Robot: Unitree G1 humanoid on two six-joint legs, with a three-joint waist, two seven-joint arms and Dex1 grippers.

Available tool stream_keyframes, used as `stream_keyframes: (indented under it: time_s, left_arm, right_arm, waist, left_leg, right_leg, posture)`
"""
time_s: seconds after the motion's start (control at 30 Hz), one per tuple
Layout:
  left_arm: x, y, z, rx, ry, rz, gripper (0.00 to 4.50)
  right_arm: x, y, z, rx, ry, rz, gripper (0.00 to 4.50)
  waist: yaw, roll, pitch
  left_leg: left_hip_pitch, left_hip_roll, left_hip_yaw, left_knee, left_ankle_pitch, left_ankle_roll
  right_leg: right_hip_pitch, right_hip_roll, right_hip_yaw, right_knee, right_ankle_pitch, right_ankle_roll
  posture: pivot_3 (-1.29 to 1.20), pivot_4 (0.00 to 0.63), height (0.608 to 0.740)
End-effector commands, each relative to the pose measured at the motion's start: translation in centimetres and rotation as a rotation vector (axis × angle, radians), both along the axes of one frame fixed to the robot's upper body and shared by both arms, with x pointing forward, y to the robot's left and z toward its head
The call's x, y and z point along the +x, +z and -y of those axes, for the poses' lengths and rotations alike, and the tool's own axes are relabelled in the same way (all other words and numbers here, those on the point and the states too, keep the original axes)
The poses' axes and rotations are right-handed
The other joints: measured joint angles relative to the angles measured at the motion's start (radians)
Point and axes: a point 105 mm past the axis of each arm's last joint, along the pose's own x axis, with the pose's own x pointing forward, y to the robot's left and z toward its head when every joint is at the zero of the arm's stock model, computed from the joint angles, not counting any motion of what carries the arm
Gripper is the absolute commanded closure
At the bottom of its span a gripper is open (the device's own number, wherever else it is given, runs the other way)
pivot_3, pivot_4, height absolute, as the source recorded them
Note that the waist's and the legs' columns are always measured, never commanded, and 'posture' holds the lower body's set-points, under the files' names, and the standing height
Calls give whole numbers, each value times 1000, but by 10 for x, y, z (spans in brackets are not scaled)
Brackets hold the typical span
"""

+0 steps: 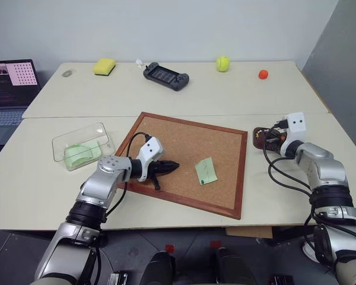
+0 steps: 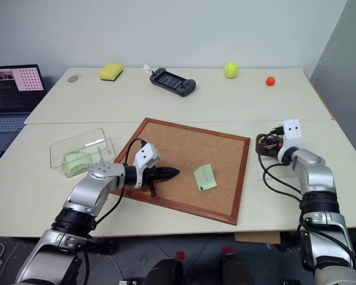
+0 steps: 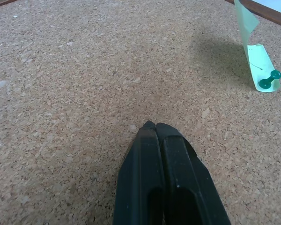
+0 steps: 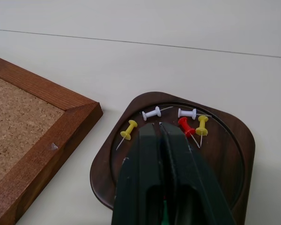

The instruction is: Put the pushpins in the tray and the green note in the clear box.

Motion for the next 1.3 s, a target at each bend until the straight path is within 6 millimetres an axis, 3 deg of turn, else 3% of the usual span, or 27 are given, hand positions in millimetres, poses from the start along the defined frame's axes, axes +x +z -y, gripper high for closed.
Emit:
stream_keyframes:
  time_s: [0.03, 0.37, 0.6, 0.77, 0.83, 0.93, 1.3]
  left_arm:
    - [-7, -23, -8, 65, 21, -74, 4500]
    - [-6, -23, -6, 65, 13, -71, 4500]
    - [-7, -22, -7, 70, 10, -68, 4500]
    - [-6, -21, -8, 70, 11, -67, 4500]
    - [-6, -21, -8, 71, 12, -66, 4500]
    - [-5, -21, -8, 75, 13, -65, 4500]
    - [-2, -18, -9, 87, 7, -57, 4500]
  right_arm:
    - [5, 19, -1, -6, 2, 59, 3400]
    - [4, 20, 6, -38, -20, 81, 1321]
    - [-14, 45, -12, -110, 171, 171, 18]
    - [-59, 50, -52, -147, 526, 171, 7]
    - [-91, 41, -75, -158, 722, 138, 7]
    - [-118, 26, -94, -209, 876, 110, 7]
    - [-142, 15, -157, -61, 1110, 127, 7]
  waist:
    - [0, 0, 0]
    - [0, 0, 0]
    - [0, 0, 0]
    - [1, 0, 0]
    - [1, 0, 0]
    - [1, 0, 0]
    - [1, -1, 1]
  left_leg:
    - [0, 0, 0, 0, 0, 0]
    - [0, 0, 0, 0, 0, 0]
    - [0, 0, 0, 0, 0, 0]
    - [-1, 0, -1, 0, 0, 0]
    - [-1, 0, -1, 0, 0, 0]
    - [0, 0, -2, 0, 0, 0]
    - [1, 0, -2, 1, 0, 0]
  right_leg:
    - [0, 0, 0, 0, 0, 0]
    - [0, 0, 0, 0, 0, 0]
    - [0, 0, 0, 0, 0, 0]
    - [0, 0, -1, 0, 0, 0]
    - [0, 0, -1, 0, 0, 0]
    - [1, 1, -1, -1, 0, 0]
    - [1, 2, -1, 0, -1, 3]
  posture:
    - [0, 150, 740]
    - [0, 150, 740]
    - [0, 150, 740]
    - [0, 150, 740]
    - [0, 150, 740]
    - [0, 150, 740]
    - [0, 150, 740]
